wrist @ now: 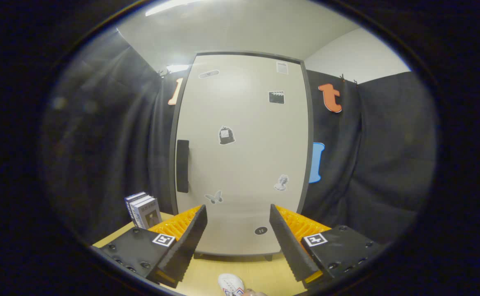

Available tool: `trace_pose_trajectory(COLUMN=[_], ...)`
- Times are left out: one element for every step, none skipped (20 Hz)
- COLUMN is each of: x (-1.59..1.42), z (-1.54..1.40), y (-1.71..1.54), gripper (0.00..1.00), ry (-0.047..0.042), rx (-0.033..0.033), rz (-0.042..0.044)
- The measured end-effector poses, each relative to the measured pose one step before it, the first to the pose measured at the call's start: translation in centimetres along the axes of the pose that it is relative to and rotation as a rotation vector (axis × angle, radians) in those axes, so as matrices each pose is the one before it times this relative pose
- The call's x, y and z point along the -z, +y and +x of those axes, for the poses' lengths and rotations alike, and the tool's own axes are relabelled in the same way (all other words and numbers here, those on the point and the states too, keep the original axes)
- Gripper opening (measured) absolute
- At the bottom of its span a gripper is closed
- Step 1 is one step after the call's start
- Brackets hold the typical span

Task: Open the shoe cabinet door, grab the shoes and put them into the shoe cabinet, then close the shoe cabinet door.

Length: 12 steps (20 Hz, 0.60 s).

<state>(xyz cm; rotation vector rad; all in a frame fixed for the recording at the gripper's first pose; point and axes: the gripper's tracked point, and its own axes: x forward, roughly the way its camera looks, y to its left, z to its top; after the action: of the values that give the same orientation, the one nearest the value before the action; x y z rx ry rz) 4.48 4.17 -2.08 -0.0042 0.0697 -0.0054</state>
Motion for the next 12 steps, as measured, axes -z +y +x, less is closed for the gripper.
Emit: trace_pose_trajectory(x=[-0.155, -0.135, -0.057, -0.106, 0.045, -0.097, -0.085, -0.011, -0.001, -0.066, 0.023, 0.000], z=[0.303, 0.410, 0.437, 0.599, 0.628, 0.736, 0.803, 0.948, 0.948, 1.000, 1.063, 1.034], y=[0.519, 0.458, 0.430, 0.586, 0.710, 0.740, 0.829, 0.777, 0.784, 0.759, 0.828, 0.873], gripper=[0.97, 0.97, 0.97, 0.97, 0.97, 0.97, 0.97, 0.97, 0.97, 0.97, 0.97, 0.97], ry=[0.00069, -0.00116, -0.00077, 0.00160, 0.00165, 0.00145, -0.00070, 0.00362, 0.00023, 0.00016, 0.00093, 0.00132], rx=[-0.00852, -0.00571, -0.00253, -0.00754, -0.00844, -0.00692, -0.01117, -0.00573, -0.00422, -0.00570, -0.00430, -0.01032], rz=[0.01238, 0.00998, 0.00843, 0.00532, 0.00240, 0.00465, 0.00531, 0.00274, -0.00147, 0.00083, 0.00434, 0.00453])
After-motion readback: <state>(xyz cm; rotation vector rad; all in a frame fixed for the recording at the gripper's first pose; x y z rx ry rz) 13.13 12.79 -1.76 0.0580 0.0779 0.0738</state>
